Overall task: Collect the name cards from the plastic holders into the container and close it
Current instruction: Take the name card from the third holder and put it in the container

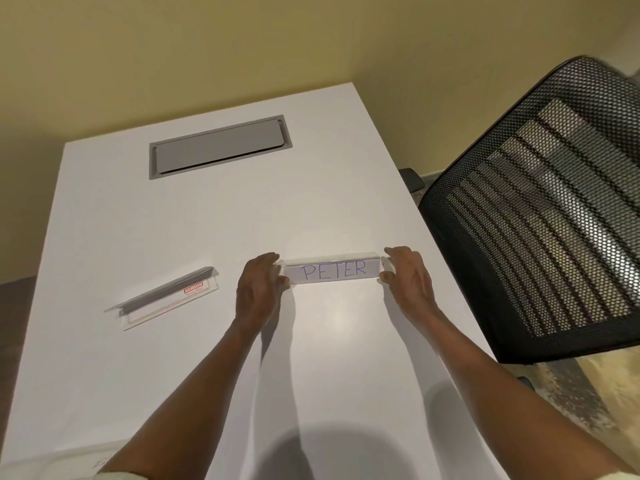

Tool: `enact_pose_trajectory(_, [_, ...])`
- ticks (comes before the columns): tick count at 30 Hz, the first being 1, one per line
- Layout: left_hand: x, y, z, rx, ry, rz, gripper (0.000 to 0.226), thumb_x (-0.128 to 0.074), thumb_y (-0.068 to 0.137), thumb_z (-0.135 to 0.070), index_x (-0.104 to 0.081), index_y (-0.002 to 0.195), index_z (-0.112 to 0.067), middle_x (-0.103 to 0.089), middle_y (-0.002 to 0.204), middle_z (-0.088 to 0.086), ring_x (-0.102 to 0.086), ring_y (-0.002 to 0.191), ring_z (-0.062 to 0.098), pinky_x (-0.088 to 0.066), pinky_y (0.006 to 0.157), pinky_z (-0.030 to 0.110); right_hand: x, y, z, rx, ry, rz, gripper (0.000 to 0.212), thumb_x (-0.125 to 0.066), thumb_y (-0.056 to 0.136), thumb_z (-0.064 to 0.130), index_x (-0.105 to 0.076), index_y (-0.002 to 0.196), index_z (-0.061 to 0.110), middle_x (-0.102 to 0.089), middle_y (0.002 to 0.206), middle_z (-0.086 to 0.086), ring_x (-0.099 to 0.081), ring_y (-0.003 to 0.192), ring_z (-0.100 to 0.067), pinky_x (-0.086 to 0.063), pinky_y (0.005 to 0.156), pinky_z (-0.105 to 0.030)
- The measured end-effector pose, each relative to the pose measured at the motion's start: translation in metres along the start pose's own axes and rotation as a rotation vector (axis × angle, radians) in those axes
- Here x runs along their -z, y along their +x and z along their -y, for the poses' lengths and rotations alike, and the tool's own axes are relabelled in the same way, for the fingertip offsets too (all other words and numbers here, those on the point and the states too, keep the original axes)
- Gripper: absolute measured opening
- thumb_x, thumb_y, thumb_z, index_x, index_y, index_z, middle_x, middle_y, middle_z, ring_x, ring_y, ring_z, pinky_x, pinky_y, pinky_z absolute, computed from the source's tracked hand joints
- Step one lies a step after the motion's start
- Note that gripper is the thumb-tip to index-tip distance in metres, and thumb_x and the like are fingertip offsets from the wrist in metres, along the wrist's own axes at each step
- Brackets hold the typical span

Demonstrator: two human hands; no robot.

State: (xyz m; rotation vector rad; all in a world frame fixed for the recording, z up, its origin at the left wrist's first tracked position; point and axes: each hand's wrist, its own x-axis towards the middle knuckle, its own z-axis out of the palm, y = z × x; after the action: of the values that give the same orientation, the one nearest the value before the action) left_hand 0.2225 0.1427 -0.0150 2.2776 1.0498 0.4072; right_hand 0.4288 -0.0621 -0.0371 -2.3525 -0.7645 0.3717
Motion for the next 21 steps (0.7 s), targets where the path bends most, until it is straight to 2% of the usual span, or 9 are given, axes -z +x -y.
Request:
enact_pose_trajectory(4, [0.003, 0.013, 0.0, -0.227, 0.162, 0.122, 0.052, -0.077, 0.078, -0.007, -0.061, 0.126, 0.0, -0.063, 0.128, 0.015, -0.059, 0.12, 0.03, -0.047, 0.1, 0.037, 0.009, 0.009, 0.006, 0.214, -0.24, 0.042, 0.053, -0.068, 0.08, 0.005, -0.052, 0.129, 0.011, -0.06, 0.126, -0.006, -0.052, 0.111, -0.03, -0.046, 0.087, -0.045])
enact_pose_trajectory(6, [0.004, 0.02, -0.005, -0.246, 0.212, 0.204, 0.052, -0.075, 0.08, -0.009, -0.059, 0.129, -0.002, -0.06, 0.133, 0.014, -0.056, 0.126, 0.029, -0.046, 0.104, 0.04, 0.01, 0.011, 0.006, 0.316, -0.323, 0.055, 0.054, -0.07, 0.076, 0.003, -0.055, 0.128, 0.006, -0.063, 0.123, -0.008, -0.054, 0.111, -0.031, -0.045, 0.084, -0.044])
enact_pose_trajectory(9, [0.004, 0.027, -0.011, -0.233, 0.237, 0.298, 0.046, -0.069, 0.081, -0.012, -0.062, 0.126, -0.005, -0.061, 0.134, 0.012, -0.055, 0.128, 0.026, -0.046, 0.103, 0.039, 0.012, 0.018, 0.007, 0.366, -0.373, 0.091, 0.052, -0.071, 0.076, 0.005, -0.057, 0.127, 0.005, -0.064, 0.122, -0.007, -0.055, 0.112, -0.031, -0.044, 0.084, -0.044])
enact_pose_trajectory(12, [0.005, 0.032, -0.016, -0.168, 0.241, 0.36, 0.039, -0.052, 0.077, -0.021, -0.066, 0.11, -0.007, -0.07, 0.115, 0.007, -0.062, 0.114, 0.023, -0.049, 0.09, 0.033, 0.01, 0.024, 0.01, 0.381, -0.423, 0.137, 0.05, -0.07, 0.078, 0.009, -0.056, 0.126, 0.008, -0.064, 0.122, -0.003, -0.053, 0.111, -0.028, -0.042, 0.086, -0.042])
enact_pose_trajectory(15, [0.003, 0.036, -0.016, -0.204, 0.326, 0.388, 0.032, -0.057, 0.073, -0.015, -0.064, 0.103, -0.005, -0.069, 0.108, 0.01, -0.064, 0.097, 0.03, -0.053, 0.079, 0.039, 0.007, 0.029, 0.011, 0.39, -0.433, 0.154, 0.048, -0.07, 0.077, 0.01, -0.057, 0.123, 0.009, -0.065, 0.12, -0.002, -0.053, 0.11, -0.027, -0.042, 0.085, -0.04])
enact_pose_trajectory(19, [0.0, 0.036, -0.015, -0.182, 0.326, 0.401, 0.047, -0.039, 0.076, -0.021, -0.062, 0.114, -0.007, -0.073, 0.103, 0.007, -0.061, 0.101, 0.031, -0.051, 0.084, 0.043, 0.004, 0.032, 0.012, 0.397, -0.45, 0.185, 0.046, -0.07, 0.077, 0.009, -0.059, 0.121, 0.005, -0.067, 0.117, -0.006, -0.056, 0.105, -0.032, -0.045, 0.082, -0.042])
enact_pose_trajectory(21, [-0.002, 0.036, -0.014, -0.187, 0.361, 0.402, 0.042, -0.044, 0.087, -0.016, -0.058, 0.126, -0.009, -0.072, 0.108, 0.007, -0.059, 0.106, 0.031, -0.05, 0.086, 0.041, 0.002, 0.032, 0.011, 0.394, -0.459, 0.197, 0.046, -0.069, 0.078, 0.009, -0.059, 0.122, 0.005, -0.068, 0.118, -0.007, -0.057, 0.106, -0.032, -0.045, 0.082, -0.042])
